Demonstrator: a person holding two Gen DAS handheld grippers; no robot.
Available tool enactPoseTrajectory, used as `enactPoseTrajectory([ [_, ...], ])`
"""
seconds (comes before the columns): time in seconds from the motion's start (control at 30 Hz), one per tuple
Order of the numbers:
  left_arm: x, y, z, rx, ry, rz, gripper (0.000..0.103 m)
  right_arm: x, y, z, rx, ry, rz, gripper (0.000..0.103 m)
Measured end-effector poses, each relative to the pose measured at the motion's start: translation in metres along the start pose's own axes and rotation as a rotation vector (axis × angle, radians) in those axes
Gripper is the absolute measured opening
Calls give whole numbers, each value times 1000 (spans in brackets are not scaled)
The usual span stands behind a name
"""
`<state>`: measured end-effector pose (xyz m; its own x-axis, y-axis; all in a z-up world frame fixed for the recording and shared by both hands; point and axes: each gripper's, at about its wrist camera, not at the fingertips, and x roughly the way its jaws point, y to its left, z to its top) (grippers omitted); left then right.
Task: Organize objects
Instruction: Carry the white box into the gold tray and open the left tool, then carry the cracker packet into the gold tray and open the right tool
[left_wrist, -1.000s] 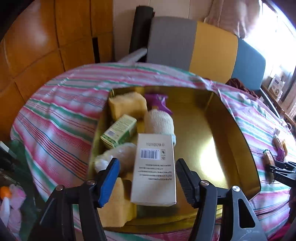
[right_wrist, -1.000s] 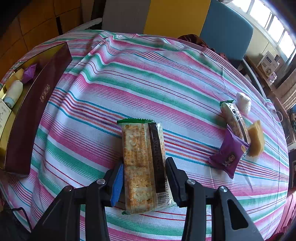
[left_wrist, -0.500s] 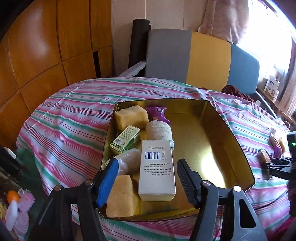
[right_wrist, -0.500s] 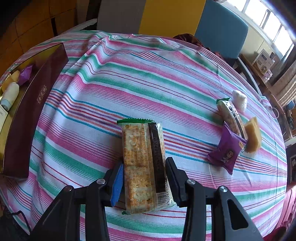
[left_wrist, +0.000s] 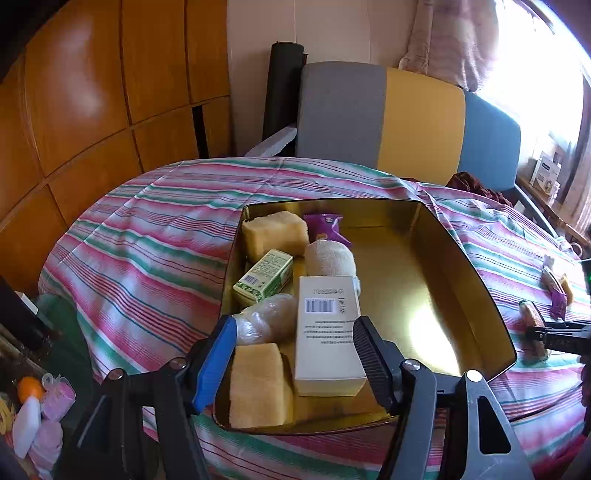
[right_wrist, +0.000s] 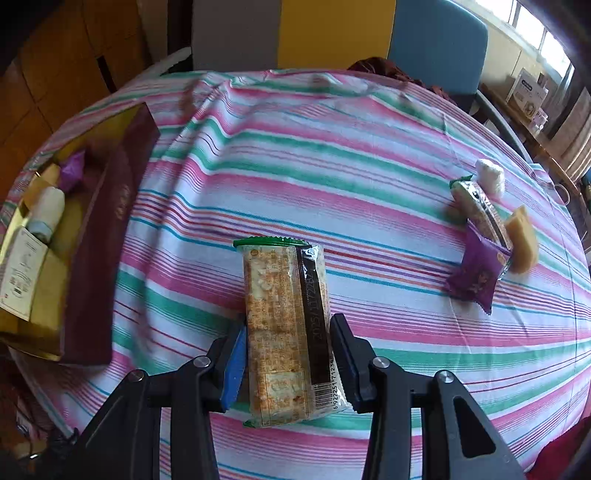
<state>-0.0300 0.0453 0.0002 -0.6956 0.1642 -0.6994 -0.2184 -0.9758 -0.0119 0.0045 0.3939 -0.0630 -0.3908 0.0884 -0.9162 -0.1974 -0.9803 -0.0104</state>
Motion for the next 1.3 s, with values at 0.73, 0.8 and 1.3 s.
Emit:
enactPoseTrajectory([
  [0.73,0,47,1,-97,-2,40,66,-21,217,49,-265,8,179,43],
  [0.8,2,49,0,-103,4,36,66,-9,227,49,-263,44,164,43],
  [1.3,13,50,-5,-116,43,22,66,21,235,38,-234,121,178,44],
])
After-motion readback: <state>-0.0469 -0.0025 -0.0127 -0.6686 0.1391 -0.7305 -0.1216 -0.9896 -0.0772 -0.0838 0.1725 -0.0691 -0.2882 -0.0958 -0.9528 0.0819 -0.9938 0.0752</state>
